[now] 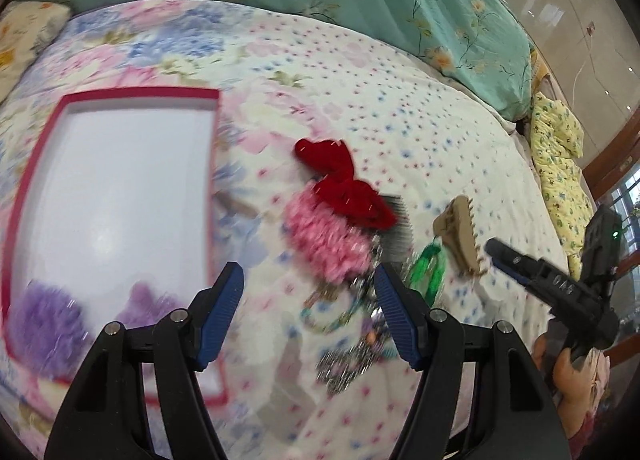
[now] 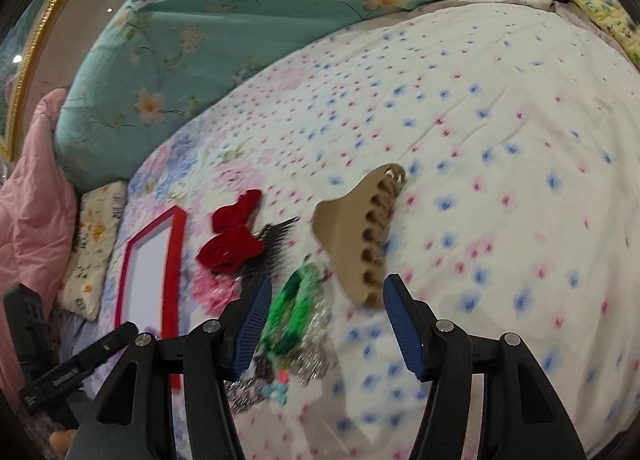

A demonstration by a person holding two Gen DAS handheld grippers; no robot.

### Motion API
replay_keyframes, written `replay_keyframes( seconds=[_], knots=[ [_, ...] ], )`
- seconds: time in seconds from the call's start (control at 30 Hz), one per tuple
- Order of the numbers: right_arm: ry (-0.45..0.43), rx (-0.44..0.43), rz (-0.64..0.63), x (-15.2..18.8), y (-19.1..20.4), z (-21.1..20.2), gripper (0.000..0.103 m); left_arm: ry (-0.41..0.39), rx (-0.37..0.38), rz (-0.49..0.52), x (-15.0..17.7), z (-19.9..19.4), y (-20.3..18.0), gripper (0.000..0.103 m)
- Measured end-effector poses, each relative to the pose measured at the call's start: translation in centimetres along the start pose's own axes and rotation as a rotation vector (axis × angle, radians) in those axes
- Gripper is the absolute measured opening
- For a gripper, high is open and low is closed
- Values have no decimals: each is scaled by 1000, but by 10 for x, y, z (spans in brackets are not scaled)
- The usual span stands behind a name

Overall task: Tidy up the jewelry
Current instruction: 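Grasp the red bow with the left tool while the right grasps the tan claw clip, then carry the red bow and claw clip into the tray and release both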

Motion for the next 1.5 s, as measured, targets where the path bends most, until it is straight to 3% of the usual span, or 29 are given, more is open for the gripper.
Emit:
replay_keyframes(
  seconds=[0.17,0.33,0.57,0.63,0.67,0.7,0.87,1.17,1.5],
  knots=[
    [51,46,-4,-17,-2,28,65,52,53,-2,-38,27,-10,68],
    [77,42,1,-27,-6,45,65,124,57,17,-72,68,-25,68],
    [87,59,-15,-34,-10,51,63,202,-3,67,-90,115,-40,67],
    [90,69,-26,-34,-10,53,60,210,-22,88,-88,123,-42,60],
    [89,66,-31,-34,-10,54,58,203,-24,98,-88,124,-43,44],
    [84,63,-34,-34,-9,54,56,204,-21,102,-87,125,-42,38],
    [40,63,-48,-36,-7,43,56,139,-12,111,-83,105,-39,24],
    [-13,6,-83,-41,14,16,56,24,55,76,-72,41,-26,21],
    [13,-87,-174,-31,69,22,56,-42,84,-33,-50,-8,25,21]
  ],
)
Point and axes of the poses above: each gripper's, at about its wrist camera, not at the fingertips, and z roughly the way its jaws point, y to its left, x to its underside, the point moved 4 cm from there along z, roughly the way its jaws point, and after that the axes turned 11 degrees about y, right-handed, at the moved point
